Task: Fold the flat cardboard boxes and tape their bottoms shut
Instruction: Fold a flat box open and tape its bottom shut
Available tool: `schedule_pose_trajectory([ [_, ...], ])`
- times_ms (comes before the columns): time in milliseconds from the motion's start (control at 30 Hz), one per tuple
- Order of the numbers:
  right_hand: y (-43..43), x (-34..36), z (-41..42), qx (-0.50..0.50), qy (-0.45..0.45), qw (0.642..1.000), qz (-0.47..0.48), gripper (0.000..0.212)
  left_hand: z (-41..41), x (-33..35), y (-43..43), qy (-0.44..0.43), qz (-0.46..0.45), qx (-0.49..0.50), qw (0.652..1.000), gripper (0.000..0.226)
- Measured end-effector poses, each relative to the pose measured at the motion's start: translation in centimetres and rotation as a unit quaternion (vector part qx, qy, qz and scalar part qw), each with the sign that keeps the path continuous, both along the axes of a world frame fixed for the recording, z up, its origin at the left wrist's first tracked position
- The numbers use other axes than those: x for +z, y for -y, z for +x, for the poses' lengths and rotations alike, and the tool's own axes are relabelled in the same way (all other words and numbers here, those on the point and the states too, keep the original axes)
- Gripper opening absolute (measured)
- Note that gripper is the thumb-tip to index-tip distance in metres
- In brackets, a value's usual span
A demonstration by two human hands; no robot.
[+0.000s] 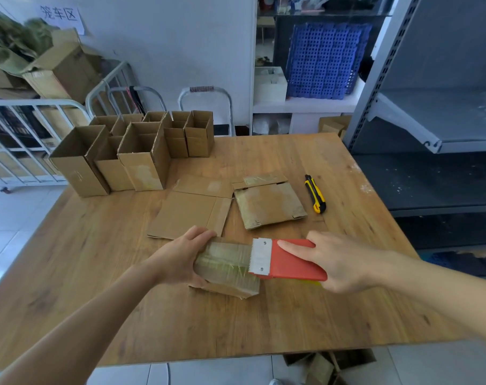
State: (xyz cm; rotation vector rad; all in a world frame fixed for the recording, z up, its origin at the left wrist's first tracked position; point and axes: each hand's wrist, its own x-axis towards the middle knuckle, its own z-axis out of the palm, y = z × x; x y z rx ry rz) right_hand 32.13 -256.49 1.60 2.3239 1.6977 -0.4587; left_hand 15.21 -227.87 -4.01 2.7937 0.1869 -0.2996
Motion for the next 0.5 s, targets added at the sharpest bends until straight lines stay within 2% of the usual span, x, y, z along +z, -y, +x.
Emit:
schedule_pose_trajectory([
  [300, 0.9, -3.1, -0.8, -0.038, -0.056, 0.997, -0.042, 0.099, 0.2, 0.2, 0.1, -0.014, 0.006, -0.003, 1.0, 0.108],
  [400, 0.7, -3.9, -0.7, -0.051, -0.068, 0.996, -0.031, 0.094, 0.5, 0.5, 0.1, -0.037, 0.017, -0.002, 0.999, 0.109],
  [500, 0.6, -4.1, -0.4, -0.062, -0.075, 0.995, -0.027, 0.093, 1.1, 0.8, 1.2, -0.036, 0.175, -0.053, 0.982, 0.112],
])
